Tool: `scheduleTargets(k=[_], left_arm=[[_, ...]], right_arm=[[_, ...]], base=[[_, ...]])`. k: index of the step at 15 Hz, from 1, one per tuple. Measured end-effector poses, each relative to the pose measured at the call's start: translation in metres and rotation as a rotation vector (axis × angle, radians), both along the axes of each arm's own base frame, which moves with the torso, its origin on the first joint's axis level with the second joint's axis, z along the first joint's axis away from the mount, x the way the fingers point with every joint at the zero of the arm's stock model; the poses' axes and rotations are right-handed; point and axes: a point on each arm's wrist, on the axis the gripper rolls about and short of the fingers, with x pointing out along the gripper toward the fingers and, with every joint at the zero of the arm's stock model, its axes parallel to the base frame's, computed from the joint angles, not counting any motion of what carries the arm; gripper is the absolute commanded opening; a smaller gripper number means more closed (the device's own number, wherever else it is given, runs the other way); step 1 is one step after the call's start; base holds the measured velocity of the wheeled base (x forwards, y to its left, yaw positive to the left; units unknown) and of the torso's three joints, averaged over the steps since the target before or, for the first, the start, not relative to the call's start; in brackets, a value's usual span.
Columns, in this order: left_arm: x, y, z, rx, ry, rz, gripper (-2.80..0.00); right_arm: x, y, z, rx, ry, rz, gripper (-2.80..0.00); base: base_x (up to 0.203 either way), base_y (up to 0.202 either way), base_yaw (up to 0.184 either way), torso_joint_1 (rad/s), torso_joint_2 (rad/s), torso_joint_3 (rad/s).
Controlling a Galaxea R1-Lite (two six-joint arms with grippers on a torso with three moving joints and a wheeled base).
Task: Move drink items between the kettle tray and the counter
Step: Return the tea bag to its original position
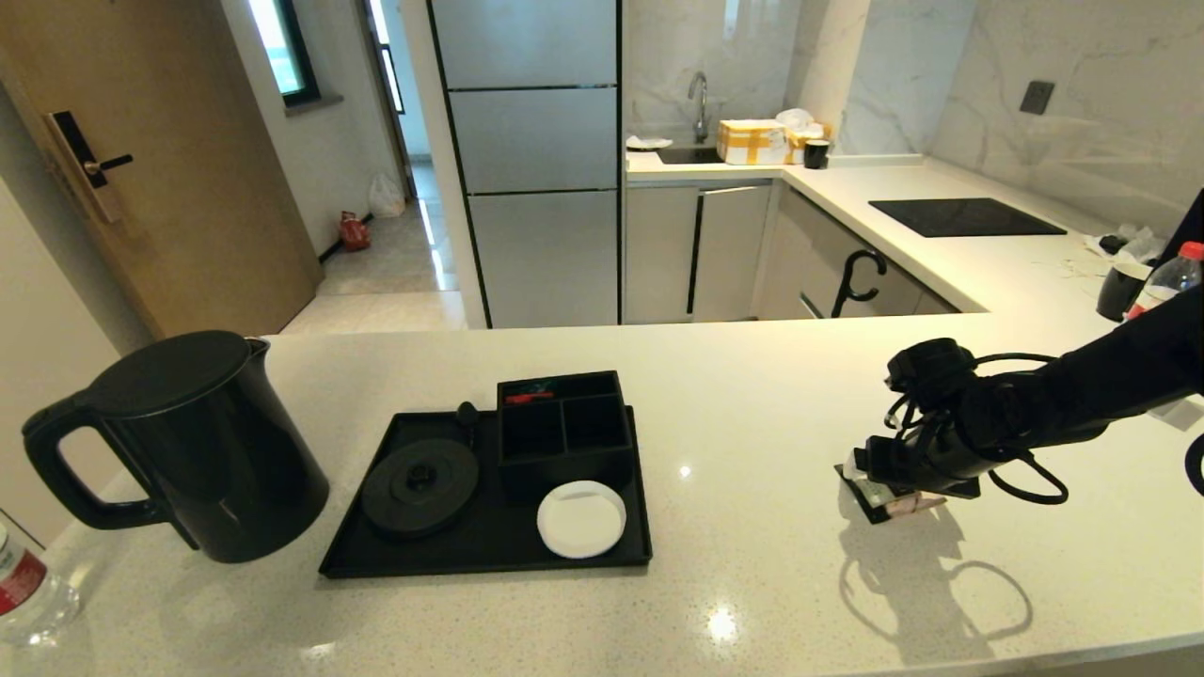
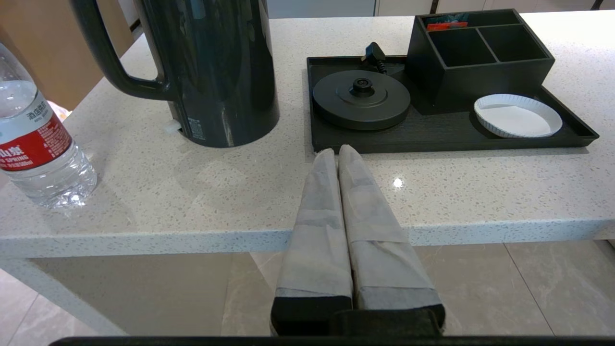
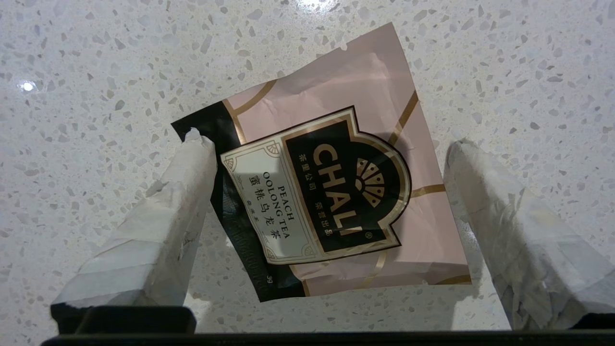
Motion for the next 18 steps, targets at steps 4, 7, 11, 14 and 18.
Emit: scheduleTargets(k=[4,7,11,14,18], left_arm=[[0.0,0.0,0.0,0.0,0.0,-0.001,-2.8],[0.0,0.0,0.0,0.0,0.0,0.0,-2.8],[0.0,0.0,0.0,0.0,0.0,0.0,-2.8],[0.0,0.0,0.0,0.0,0.0,0.0,-2.8],[0.0,0.0,0.0,0.001,0.0,0.0,-2.8]], right_arm=[[-0.002,0.0,-0.001,-0.002,0.002,-0.001,-2.8],[-0.002,0.0,0.0,-0.002,0.003,0.0,-2.8],[-0.005,0.001,0.008,-0.004,-0.014,0.0,-2.8],[-0.012,0.015,0.039,0.007,-0.095,0.037,-2.8],[-0.032,0.067,0.091,-0.015,-0.261,0.127,-2.8]], base=[[0.0,0.0,0.0,0.0,0.0,0.0],[0.0,0.0,0.0,0.0,0.0,0.0],[0.0,0.0,0.0,0.0,0.0,0.0],[0.0,0.0,0.0,0.0,0.0,0.0],[0.0,0.0,0.0,0.0,0.0,0.0]])
